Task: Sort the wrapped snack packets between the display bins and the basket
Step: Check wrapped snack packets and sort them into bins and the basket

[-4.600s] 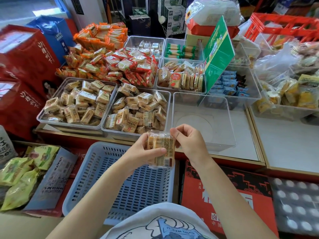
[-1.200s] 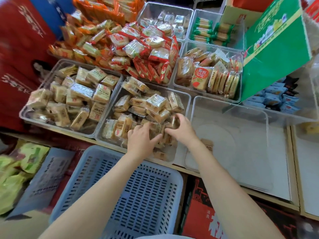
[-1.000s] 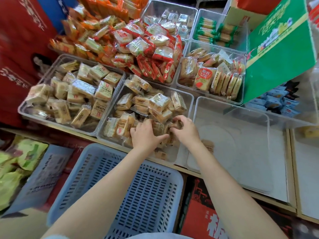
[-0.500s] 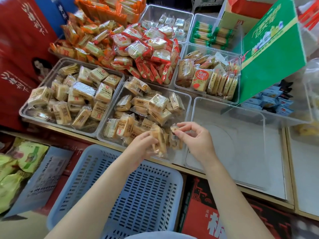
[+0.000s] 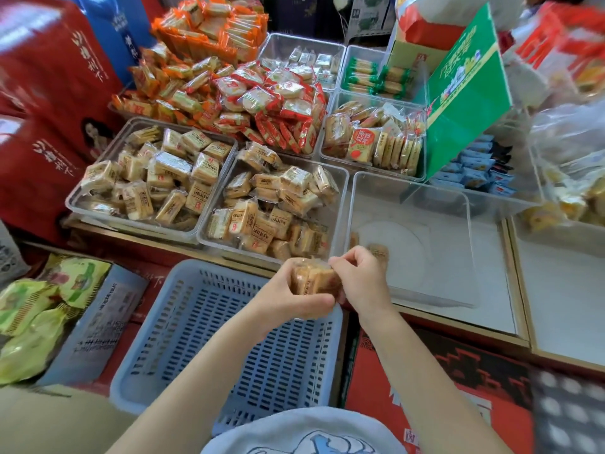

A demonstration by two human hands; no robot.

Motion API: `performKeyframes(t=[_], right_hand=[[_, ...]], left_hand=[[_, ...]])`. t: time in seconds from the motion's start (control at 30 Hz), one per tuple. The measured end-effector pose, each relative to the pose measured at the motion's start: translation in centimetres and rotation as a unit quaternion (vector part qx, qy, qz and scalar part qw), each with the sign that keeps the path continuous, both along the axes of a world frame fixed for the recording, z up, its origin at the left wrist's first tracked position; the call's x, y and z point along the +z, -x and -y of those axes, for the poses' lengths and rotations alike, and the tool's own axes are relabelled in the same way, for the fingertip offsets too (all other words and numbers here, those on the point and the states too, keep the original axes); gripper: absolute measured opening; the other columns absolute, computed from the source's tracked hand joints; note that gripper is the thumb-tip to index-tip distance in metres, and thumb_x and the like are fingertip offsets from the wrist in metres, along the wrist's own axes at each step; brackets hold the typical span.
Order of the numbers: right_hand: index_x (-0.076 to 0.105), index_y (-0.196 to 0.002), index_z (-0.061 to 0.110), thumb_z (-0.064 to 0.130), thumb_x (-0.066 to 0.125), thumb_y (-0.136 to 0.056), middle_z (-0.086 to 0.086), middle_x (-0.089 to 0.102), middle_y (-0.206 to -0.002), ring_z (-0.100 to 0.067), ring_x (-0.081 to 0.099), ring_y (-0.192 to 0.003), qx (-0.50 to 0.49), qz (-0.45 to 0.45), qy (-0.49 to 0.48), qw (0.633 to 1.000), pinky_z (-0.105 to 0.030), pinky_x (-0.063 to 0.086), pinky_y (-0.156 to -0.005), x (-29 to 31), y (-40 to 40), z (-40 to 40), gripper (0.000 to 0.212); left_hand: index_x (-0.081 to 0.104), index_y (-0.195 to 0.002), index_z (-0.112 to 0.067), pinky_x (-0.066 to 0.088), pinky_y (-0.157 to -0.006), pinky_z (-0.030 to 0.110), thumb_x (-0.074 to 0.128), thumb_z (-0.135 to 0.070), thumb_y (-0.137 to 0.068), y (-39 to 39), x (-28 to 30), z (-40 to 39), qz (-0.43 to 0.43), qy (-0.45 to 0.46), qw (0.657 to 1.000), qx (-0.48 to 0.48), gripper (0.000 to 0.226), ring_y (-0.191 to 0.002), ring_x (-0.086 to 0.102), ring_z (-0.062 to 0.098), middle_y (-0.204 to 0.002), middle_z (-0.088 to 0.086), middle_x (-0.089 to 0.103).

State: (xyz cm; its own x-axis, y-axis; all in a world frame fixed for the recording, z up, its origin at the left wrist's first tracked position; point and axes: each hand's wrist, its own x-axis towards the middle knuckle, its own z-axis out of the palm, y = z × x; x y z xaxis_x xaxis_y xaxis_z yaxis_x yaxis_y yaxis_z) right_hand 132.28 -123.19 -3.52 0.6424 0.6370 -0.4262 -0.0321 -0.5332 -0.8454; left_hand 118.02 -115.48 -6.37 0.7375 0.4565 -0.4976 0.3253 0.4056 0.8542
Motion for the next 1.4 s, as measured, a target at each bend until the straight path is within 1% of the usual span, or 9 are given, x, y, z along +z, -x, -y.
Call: performKeyframes(t=[0.1,0.23,0.47,0.67,0.77,1.0,1.13,1.3,1.4], right_hand=[[0.053,-0.079,0.014,0.024,0.064,-0.097,-0.011,0.060,-0.076,-0.023,0.055,-0.063,-0.003,-0.031,-0.009,0.999,-0.036,0.047,-0.059,1.0,0.8,1.6,0.023],[0.058,-0.097,0.003,0.019,0.064,-0.100,-0.014,0.066,-0.081,-0.019,0.063,-0.060,0.024,-0.171,-0.088,0.981,-0.032,0.051,-0.052,3.0,0.9,3.9,0.017],[0.059,-0.090,0.007,0.009,0.064,-0.098,-0.011,0.063,-0.088,-0.021,0.066,-0.085,0.029,-0.138,-0.143,0.980,-0.042,0.060,-0.079,4.4,1.4,5.6,0.009],[0.052,-0.088,0.014,0.010,0.051,-0.104,-0.003,0.065,-0.079,-0.014,0.064,-0.075,-0.028,-0.233,-0.198,0.952,-0.031,0.053,-0.069,5.4,1.1,6.1,0.017],[0.051,-0.090,0.015,0.016,0.047,-0.106,0.003,0.060,-0.070,-0.014,0.058,-0.069,-0.020,-0.207,-0.167,0.964,-0.033,0.049,-0.071,5.1,1.2,6.2,0.017],[0.054,-0.091,0.018,0.031,0.047,-0.106,0.004,0.053,-0.066,-0.013,0.054,-0.065,0.080,-0.098,-0.079,0.989,-0.033,0.046,-0.069,5.1,2.2,5.8,0.021],[0.055,-0.098,0.016,0.041,0.058,-0.101,0.002,0.060,-0.067,-0.011,0.060,-0.061,0.100,-0.081,-0.099,0.987,-0.030,0.053,-0.066,5.4,2.5,5.8,0.025],[0.061,-0.105,0.023,0.040,0.068,-0.095,-0.023,0.071,-0.087,-0.023,0.066,-0.068,0.128,-0.042,-0.105,0.985,-0.038,0.058,-0.069,4.9,2.5,6.0,0.021],[0.063,-0.100,0.021,0.035,0.070,-0.095,-0.014,0.071,-0.082,-0.018,0.065,-0.067,0.126,-0.025,-0.116,0.985,-0.032,0.056,-0.066,4.6,2.6,6.1,0.016]], left_hand=[[0.061,-0.121,-0.022,0.063,-0.081,0.039,0.089,-0.029,-0.068,0.8,0.2,1.3,0.021,-0.026,0.999,0.032,0.061,-0.098,0.074,0.024,-0.112,0.012,0.072],[0.066,-0.121,-0.019,0.060,-0.089,0.048,0.087,-0.037,-0.061,2.1,1.3,1.9,0.049,-0.016,0.997,0.054,0.066,-0.103,0.072,0.033,-0.111,0.013,0.075],[0.056,-0.128,-0.017,0.060,-0.087,0.050,0.087,-0.028,-0.071,2.7,3.1,2.6,0.069,0.016,0.997,0.035,0.066,-0.108,0.071,0.037,-0.114,0.013,0.074],[0.058,-0.120,-0.016,0.058,-0.089,0.057,0.057,-0.037,-0.095,2.9,4.7,2.6,0.054,0.042,0.996,0.062,0.033,-0.104,0.072,0.036,-0.114,0.015,0.075],[0.064,-0.113,-0.017,0.063,-0.074,0.043,0.053,-0.029,-0.103,3.1,5.3,2.4,0.046,0.036,0.994,0.093,0.019,-0.093,0.074,0.027,-0.104,0.011,0.075],[0.071,-0.093,-0.013,0.058,-0.060,0.033,0.065,-0.013,-0.096,2.3,6.5,2.4,0.037,-0.001,0.994,0.102,0.007,-0.074,0.072,0.020,-0.085,0.008,0.073],[0.072,-0.087,-0.015,0.058,-0.061,0.035,0.068,-0.017,-0.095,2.1,6.7,2.6,0.033,-0.021,0.993,0.109,0.009,-0.072,0.072,0.020,-0.082,0.007,0.073],[0.071,-0.087,-0.010,0.056,-0.060,0.034,0.069,-0.012,-0.094,2.0,6.9,2.5,0.031,-0.043,0.992,0.113,0.007,-0.072,0.070,0.021,-0.082,0.010,0.072],[0.072,-0.080,-0.015,0.055,-0.058,0.033,0.070,-0.012,-0.092,2.0,7.0,2.8,0.025,-0.041,0.992,0.114,0.013,-0.069,0.070,0.020,-0.080,0.009,0.071]])
